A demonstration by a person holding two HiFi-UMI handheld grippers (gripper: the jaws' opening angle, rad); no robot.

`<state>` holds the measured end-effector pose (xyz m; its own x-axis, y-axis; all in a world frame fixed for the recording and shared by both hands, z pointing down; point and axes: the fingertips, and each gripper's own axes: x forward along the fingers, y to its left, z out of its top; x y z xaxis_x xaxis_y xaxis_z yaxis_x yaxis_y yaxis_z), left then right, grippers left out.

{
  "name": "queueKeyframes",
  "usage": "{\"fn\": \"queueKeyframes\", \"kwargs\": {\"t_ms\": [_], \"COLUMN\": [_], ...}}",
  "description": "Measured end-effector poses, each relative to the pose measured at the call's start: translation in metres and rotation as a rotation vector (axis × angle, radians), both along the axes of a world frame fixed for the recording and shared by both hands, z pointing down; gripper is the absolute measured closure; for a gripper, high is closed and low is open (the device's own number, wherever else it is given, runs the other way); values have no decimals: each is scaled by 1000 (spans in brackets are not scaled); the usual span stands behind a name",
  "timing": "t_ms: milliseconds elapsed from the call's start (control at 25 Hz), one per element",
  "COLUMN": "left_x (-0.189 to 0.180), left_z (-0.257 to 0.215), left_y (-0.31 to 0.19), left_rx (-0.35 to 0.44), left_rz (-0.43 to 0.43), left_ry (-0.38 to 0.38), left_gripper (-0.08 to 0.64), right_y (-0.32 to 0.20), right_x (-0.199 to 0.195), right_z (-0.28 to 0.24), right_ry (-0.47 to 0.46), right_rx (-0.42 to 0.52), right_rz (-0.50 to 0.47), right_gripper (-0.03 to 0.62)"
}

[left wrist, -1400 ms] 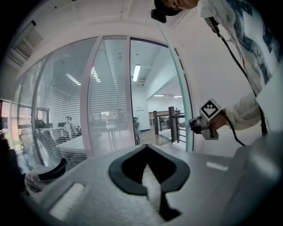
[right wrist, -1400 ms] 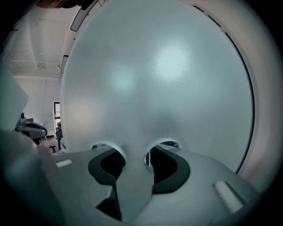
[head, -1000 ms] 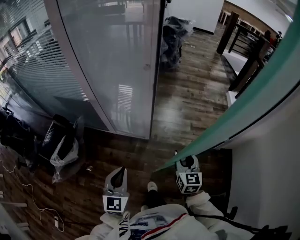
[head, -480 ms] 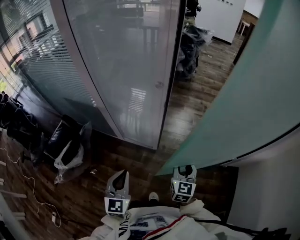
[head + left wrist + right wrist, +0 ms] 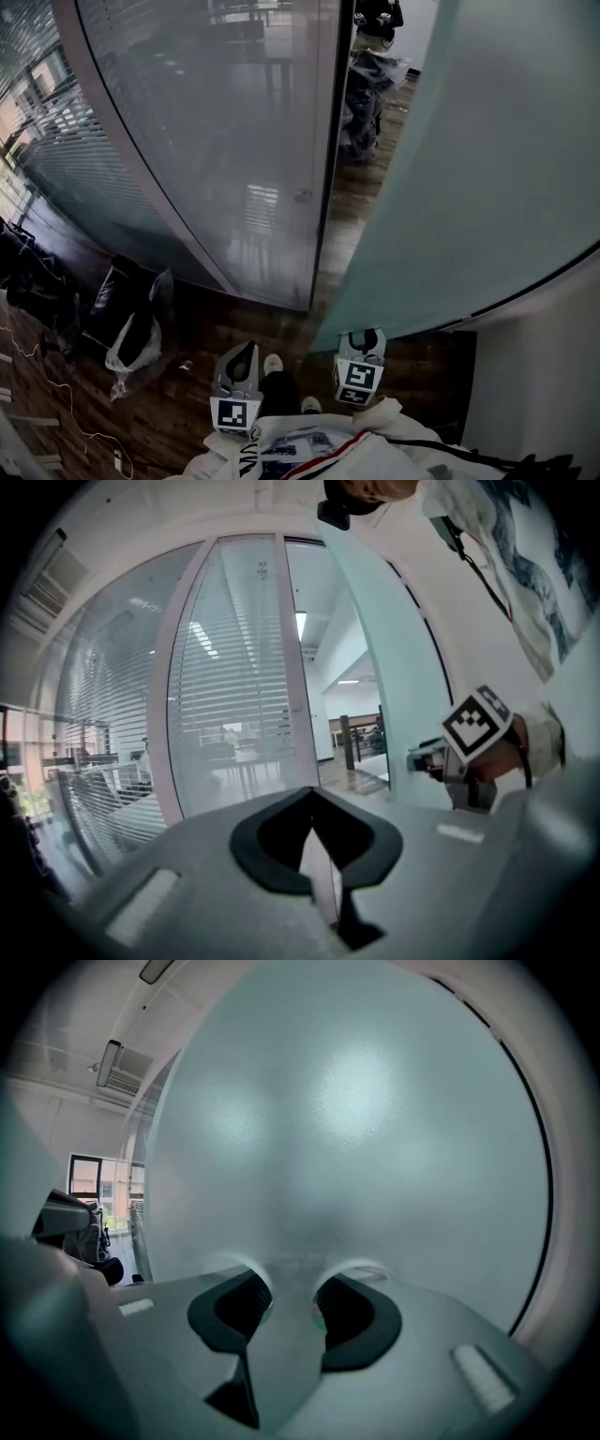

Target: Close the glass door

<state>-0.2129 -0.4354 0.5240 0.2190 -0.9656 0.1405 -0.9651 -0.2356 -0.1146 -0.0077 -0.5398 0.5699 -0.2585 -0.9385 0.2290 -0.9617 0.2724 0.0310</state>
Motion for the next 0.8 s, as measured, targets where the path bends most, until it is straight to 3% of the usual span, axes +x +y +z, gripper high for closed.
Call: {"fn": "queueKeyframes", "kwargs": {"t_ms": [520,800], "left_x": [-11,-12], "left_z": [0,-5], "left_y": [-103,-138], "left_rx": [7,18], "left_rz": [206,262], "left_ry": [16,42], "left_gripper": [561,561], "right_y": [-24,-43], "right_x": [-9,-5], "right_z": [-3,3], "right_ry": [4,0], "right_rx": [6,-35], "right_rz": [73,87], "right_gripper": [448,446]}}
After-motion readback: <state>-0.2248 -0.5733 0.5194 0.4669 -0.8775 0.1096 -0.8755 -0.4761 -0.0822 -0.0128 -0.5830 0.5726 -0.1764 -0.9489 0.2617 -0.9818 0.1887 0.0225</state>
